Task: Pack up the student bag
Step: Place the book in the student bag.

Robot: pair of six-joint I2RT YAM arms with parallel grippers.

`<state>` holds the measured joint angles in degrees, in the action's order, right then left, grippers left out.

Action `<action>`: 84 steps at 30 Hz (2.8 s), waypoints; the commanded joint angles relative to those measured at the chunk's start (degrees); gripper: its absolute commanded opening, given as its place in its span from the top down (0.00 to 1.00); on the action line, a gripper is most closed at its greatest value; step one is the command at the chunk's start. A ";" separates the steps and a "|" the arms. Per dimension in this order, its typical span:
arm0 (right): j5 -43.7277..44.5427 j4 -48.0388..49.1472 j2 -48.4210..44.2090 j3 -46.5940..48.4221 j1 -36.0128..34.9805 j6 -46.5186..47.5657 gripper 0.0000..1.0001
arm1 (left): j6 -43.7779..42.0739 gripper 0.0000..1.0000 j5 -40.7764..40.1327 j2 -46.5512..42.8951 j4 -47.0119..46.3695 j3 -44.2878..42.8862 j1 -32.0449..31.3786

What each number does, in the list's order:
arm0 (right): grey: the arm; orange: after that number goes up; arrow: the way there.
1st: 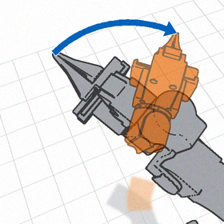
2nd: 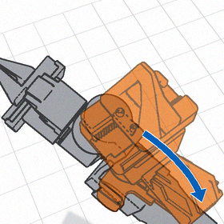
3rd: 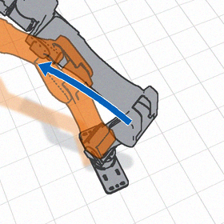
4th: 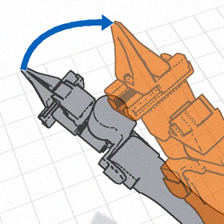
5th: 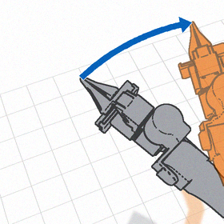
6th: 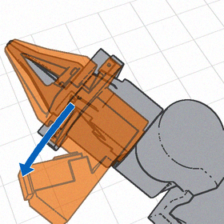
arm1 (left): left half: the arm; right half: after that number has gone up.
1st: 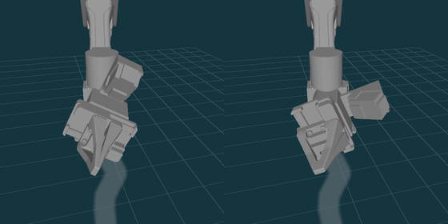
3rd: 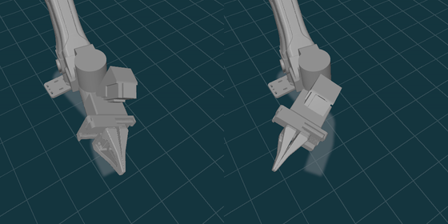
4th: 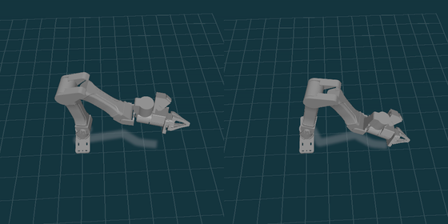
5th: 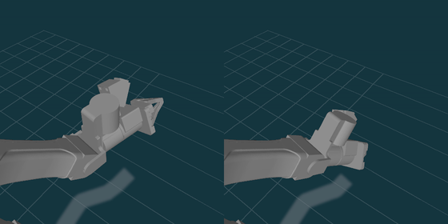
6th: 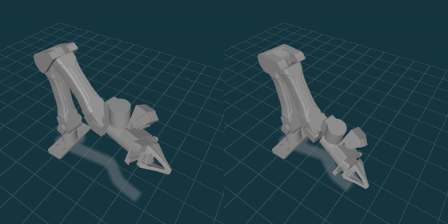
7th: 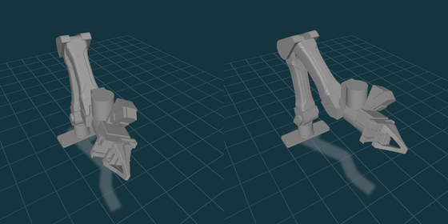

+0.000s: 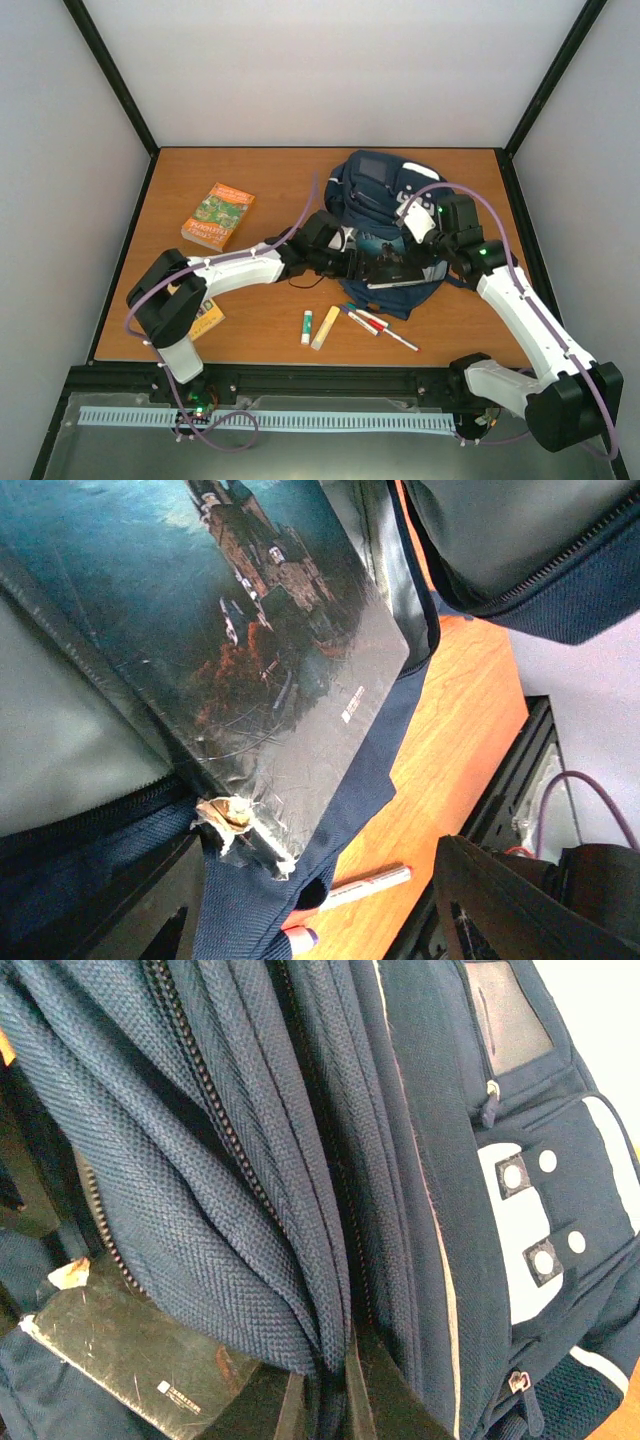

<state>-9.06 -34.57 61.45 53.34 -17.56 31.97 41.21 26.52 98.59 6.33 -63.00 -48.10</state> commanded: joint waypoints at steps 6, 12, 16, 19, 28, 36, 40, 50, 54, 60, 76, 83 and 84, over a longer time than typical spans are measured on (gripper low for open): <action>-1.51 9.96 2.61 -1.79 0.43 -2.18 0.97 | -9.88 0.49 -9.14 -8.96 -10.88 5.77 -5.47; -3.62 10.79 2.70 -2.25 0.43 -3.41 0.97 | -9.97 0.91 -8.78 -7.86 -17.21 9.73 -8.31; -3.68 11.08 2.08 -2.78 0.47 -3.66 0.97 | -11.23 0.99 -10.10 -4.08 -16.35 8.20 -10.16; -4.05 10.99 0.74 -2.49 0.46 -3.84 0.97 | -12.69 0.99 -11.60 -1.52 -15.59 7.33 -11.33; -5.47 11.14 -1.74 -2.83 0.43 -4.60 0.97 | -13.77 0.99 -15.35 5.48 -17.40 6.09 -11.41; -8.77 10.91 -4.48 -5.37 0.44 -3.92 0.97 | -10.96 0.99 -30.09 6.46 -20.96 7.69 -11.25; -11.00 10.51 -4.86 -6.00 0.43 -3.59 0.97 | -8.74 0.99 -36.07 6.52 -25.85 9.58 -10.11; -11.42 10.39 -4.55 -6.49 0.43 -3.46 0.97 | -6.25 0.99 -39.10 13.30 -34.88 6.72 -6.46; -11.16 10.46 -3.99 -6.56 0.47 -3.40 0.97 | -6.22 0.99 -39.35 15.57 -35.51 4.10 -5.47; -10.29 10.84 -2.79 -6.67 0.42 -3.39 0.97 | -8.64 0.99 -30.57 12.04 -38.31 6.46 -5.61; -10.01 10.88 -2.44 -6.53 0.42 -3.99 0.97 | -9.86 0.99 -30.81 11.73 -25.41 9.05 -9.65; -10.31 10.58 -3.08 -6.67 0.47 -4.07 0.97 | -8.80 0.99 -40.30 12.19 -23.50 9.63 -9.82; -10.47 10.49 -3.16 -6.67 0.43 -4.04 0.97 | -8.44 0.99 -42.05 12.02 -23.69 9.87 -9.78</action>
<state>-17.17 -27.20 59.79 46.52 -17.02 29.04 32.60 -6.61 109.67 -21.02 -52.93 -57.78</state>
